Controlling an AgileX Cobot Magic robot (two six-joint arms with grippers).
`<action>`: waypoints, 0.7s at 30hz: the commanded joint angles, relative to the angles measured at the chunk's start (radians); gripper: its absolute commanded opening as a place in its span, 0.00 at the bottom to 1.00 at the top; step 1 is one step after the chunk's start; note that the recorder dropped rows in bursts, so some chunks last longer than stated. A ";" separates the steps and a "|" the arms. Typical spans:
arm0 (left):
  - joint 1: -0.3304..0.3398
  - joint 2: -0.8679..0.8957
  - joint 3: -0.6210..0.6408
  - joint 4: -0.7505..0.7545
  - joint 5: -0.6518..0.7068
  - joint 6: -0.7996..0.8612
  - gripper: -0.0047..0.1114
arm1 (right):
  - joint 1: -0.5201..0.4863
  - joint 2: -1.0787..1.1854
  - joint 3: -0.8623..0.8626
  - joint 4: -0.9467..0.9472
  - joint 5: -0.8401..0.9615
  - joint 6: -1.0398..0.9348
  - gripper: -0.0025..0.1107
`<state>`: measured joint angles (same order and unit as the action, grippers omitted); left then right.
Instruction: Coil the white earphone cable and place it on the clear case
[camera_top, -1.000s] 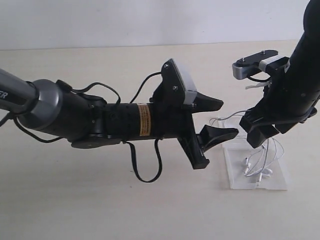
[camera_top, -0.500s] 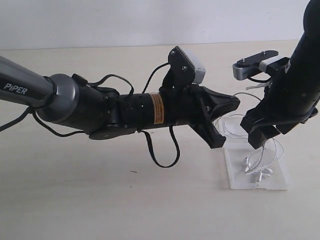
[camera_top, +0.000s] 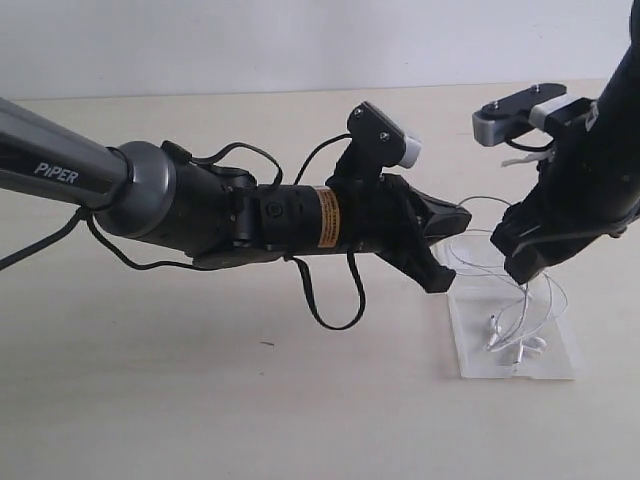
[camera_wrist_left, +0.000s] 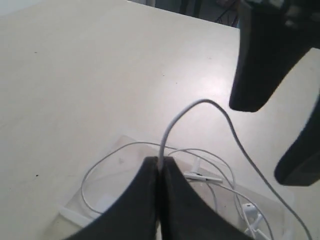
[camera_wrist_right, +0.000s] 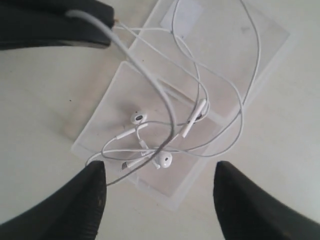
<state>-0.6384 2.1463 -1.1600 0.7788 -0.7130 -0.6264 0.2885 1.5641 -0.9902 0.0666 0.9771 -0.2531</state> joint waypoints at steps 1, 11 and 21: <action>-0.007 -0.004 -0.016 -0.036 -0.009 -0.025 0.04 | -0.006 -0.093 -0.003 0.023 0.000 -0.011 0.55; -0.111 -0.002 -0.111 -0.043 0.106 -0.028 0.04 | -0.006 -0.331 -0.003 0.021 -0.021 0.108 0.49; -0.122 0.194 -0.230 -0.126 0.155 -0.039 0.04 | -0.004 -0.684 -0.003 -0.012 -0.097 0.213 0.48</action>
<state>-0.7563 2.3220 -1.3667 0.6798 -0.5649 -0.6550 0.2885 0.9171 -0.9902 0.0575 0.9004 -0.0477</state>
